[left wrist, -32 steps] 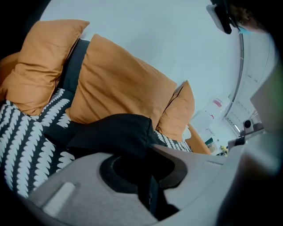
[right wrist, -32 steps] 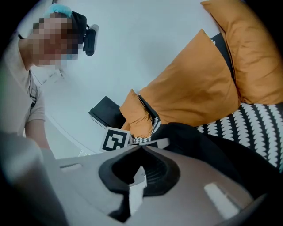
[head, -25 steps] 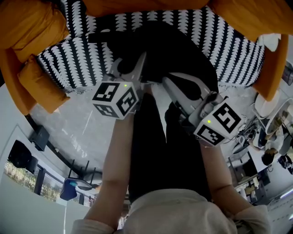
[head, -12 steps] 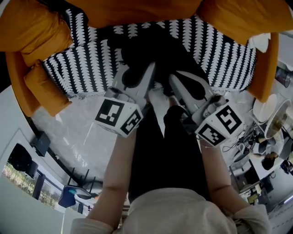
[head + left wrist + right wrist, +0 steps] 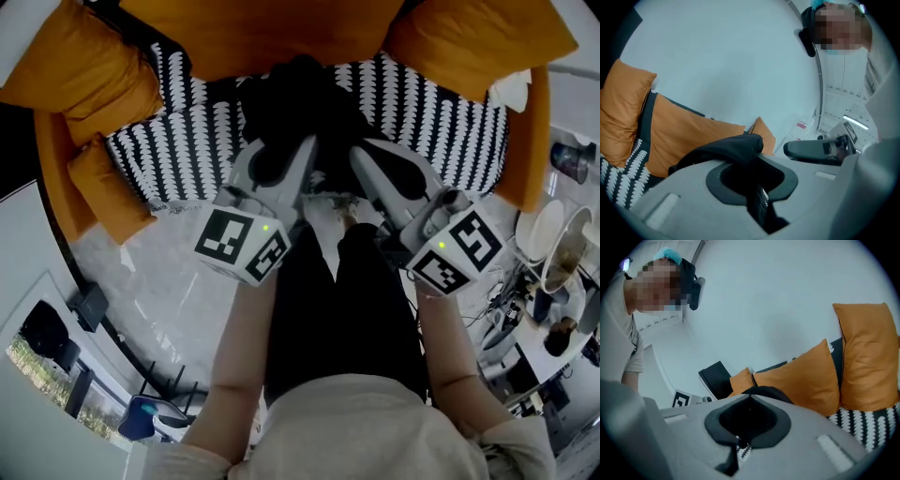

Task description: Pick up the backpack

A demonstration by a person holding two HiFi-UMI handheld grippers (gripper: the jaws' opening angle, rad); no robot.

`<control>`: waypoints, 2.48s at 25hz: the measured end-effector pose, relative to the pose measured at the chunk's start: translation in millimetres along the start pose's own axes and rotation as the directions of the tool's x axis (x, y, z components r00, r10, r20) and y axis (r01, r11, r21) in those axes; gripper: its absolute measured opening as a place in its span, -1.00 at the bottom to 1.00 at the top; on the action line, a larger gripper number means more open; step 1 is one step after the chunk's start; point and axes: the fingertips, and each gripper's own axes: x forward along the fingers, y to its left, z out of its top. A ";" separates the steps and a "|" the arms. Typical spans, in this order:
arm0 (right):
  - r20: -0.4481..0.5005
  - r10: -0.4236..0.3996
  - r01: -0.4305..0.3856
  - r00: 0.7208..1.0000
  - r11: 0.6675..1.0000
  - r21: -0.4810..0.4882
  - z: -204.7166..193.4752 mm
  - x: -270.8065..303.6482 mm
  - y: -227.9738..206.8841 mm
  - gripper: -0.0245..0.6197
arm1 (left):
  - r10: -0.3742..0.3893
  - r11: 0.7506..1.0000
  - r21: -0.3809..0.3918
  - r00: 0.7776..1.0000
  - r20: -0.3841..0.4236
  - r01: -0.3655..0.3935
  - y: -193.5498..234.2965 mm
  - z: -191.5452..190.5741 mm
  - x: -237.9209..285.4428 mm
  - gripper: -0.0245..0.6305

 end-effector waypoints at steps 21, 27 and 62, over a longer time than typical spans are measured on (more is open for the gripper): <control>0.165 0.076 -0.033 0.983 0.968 -0.249 153.9 -54.0 76.2 -0.91 | 0.016 0.992 0.119 0.989 0.150 -0.034 -69.7 135.1 -49.2 -0.76; 0.220 0.094 -0.028 0.971 0.958 -0.285 181.9 -75.4 99.0 -0.91 | 0.022 0.986 0.153 0.971 0.236 -0.059 -94.1 179.5 -72.8 -0.76; 0.345 0.302 -0.077 0.888 0.840 -0.537 269.4 -97.1 233.1 -0.91 | -0.198 0.937 0.348 0.830 0.521 0.005 -184.6 323.2 -166.8 -0.76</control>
